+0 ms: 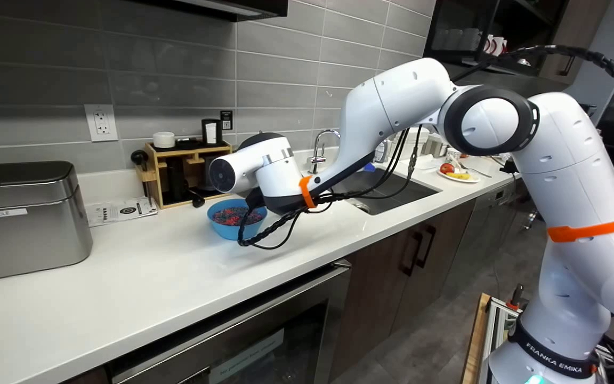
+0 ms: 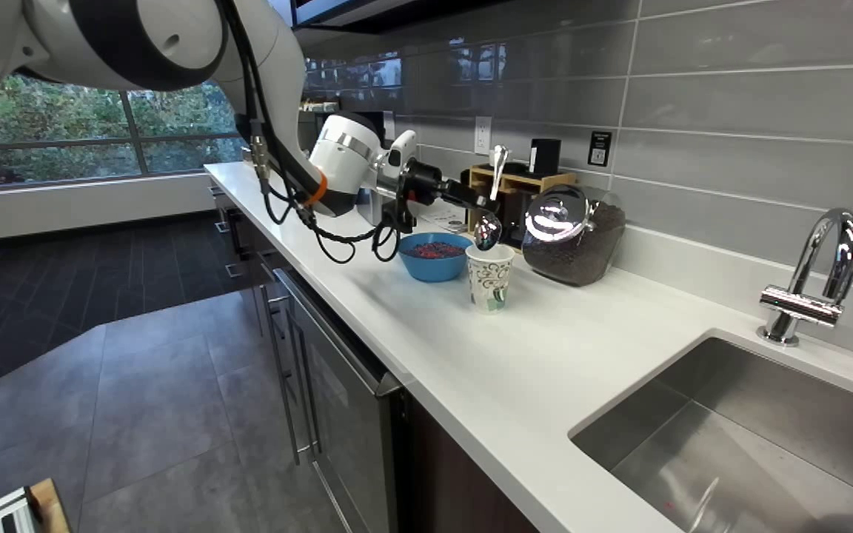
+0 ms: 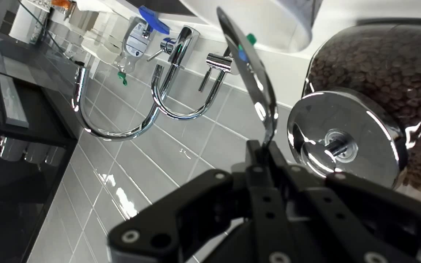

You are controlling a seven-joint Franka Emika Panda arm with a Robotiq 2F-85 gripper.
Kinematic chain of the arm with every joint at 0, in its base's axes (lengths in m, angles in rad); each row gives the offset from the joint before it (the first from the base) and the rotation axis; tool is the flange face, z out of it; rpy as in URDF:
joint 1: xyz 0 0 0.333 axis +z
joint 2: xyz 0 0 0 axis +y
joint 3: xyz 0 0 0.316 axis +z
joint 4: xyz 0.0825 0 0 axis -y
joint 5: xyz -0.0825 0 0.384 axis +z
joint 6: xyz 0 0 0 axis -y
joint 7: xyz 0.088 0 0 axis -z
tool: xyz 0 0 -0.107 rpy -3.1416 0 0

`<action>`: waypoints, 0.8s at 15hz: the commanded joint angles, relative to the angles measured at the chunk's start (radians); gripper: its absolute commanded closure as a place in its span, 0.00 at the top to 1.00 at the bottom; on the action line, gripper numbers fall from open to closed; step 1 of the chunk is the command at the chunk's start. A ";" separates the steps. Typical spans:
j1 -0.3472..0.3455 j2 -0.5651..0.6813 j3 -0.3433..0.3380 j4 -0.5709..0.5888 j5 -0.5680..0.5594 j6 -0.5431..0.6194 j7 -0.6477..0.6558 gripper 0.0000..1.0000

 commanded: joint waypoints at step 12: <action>-0.012 -0.105 -0.001 -0.084 0.026 -0.009 0.243 0.01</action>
